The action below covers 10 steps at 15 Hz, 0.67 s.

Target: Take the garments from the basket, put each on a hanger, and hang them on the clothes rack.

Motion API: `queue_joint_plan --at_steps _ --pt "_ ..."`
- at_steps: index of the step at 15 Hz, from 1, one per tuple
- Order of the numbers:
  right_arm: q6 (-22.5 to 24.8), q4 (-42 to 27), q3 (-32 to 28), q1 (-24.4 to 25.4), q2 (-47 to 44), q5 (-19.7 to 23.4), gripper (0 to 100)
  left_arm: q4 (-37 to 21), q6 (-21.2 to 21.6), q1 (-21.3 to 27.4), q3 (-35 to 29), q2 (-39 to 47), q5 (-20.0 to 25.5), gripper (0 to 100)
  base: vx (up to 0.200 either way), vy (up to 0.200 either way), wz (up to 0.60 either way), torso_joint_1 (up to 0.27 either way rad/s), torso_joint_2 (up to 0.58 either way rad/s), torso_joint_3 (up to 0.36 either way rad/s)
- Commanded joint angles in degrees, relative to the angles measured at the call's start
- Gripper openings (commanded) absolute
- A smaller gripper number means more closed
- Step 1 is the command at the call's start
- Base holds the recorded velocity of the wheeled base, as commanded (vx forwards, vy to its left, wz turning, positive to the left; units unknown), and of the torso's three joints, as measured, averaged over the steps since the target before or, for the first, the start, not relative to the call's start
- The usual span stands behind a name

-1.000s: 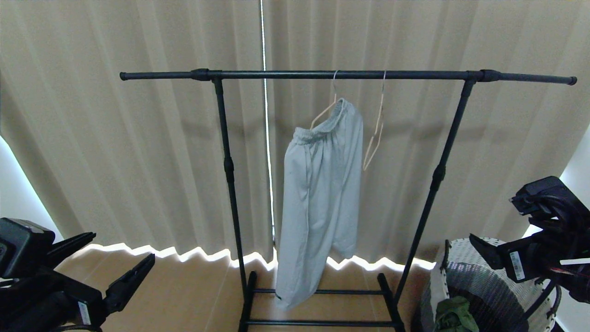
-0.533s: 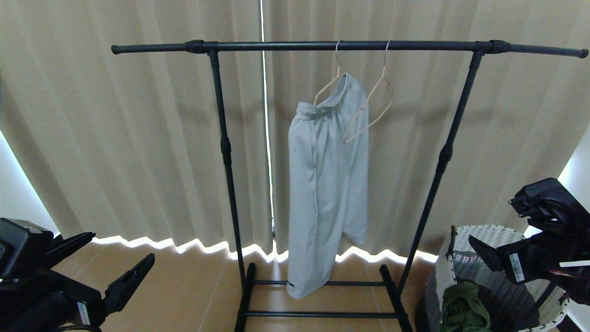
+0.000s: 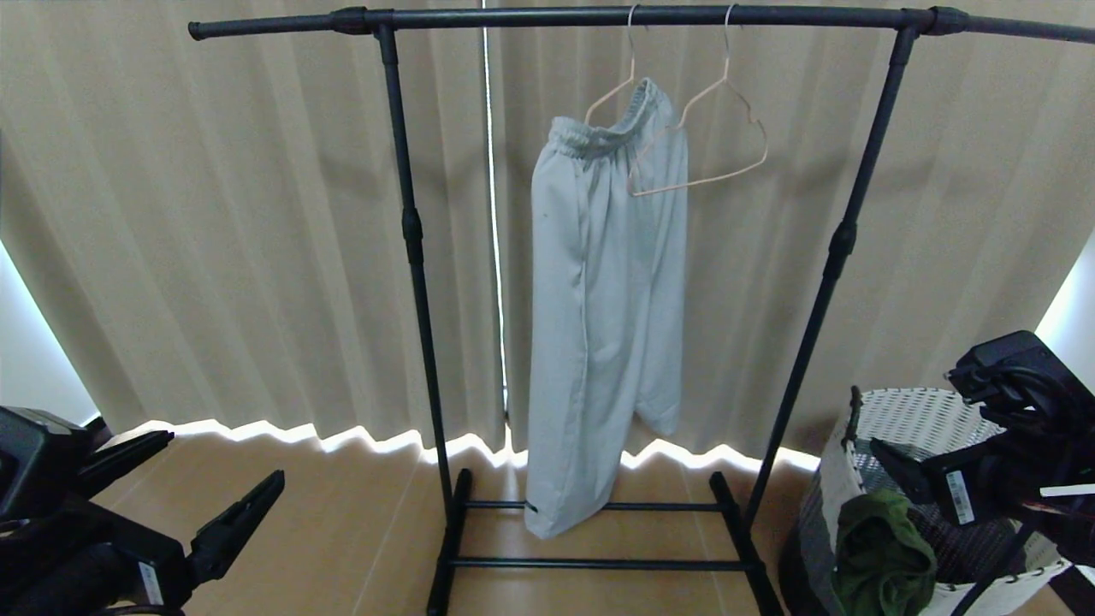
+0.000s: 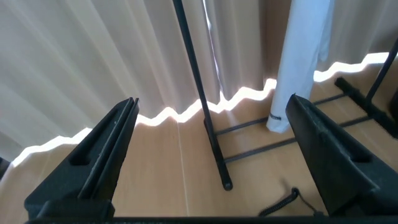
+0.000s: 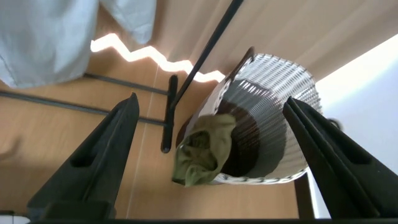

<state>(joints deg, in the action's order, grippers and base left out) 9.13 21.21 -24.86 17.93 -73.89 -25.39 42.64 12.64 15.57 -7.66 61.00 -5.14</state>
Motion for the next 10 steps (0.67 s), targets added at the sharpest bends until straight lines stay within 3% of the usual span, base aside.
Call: queue_joint_plan --at_steps 1,10 --pt "0.01 0.06 -0.02 0.09 -0.12 -0.01 100 0.07 0.01 -0.01 0.01 -0.01 -0.04 100 0.0 0.0 0.0 -0.066 0.24 0.183" --pt "1.5 0.06 1.21 0.0 -1.44 -0.1 100 0.07 -0.07 -0.01 -0.61 -0.01 -0.13 100 0.0 0.0 0.0 -0.008 0.03 0.02"
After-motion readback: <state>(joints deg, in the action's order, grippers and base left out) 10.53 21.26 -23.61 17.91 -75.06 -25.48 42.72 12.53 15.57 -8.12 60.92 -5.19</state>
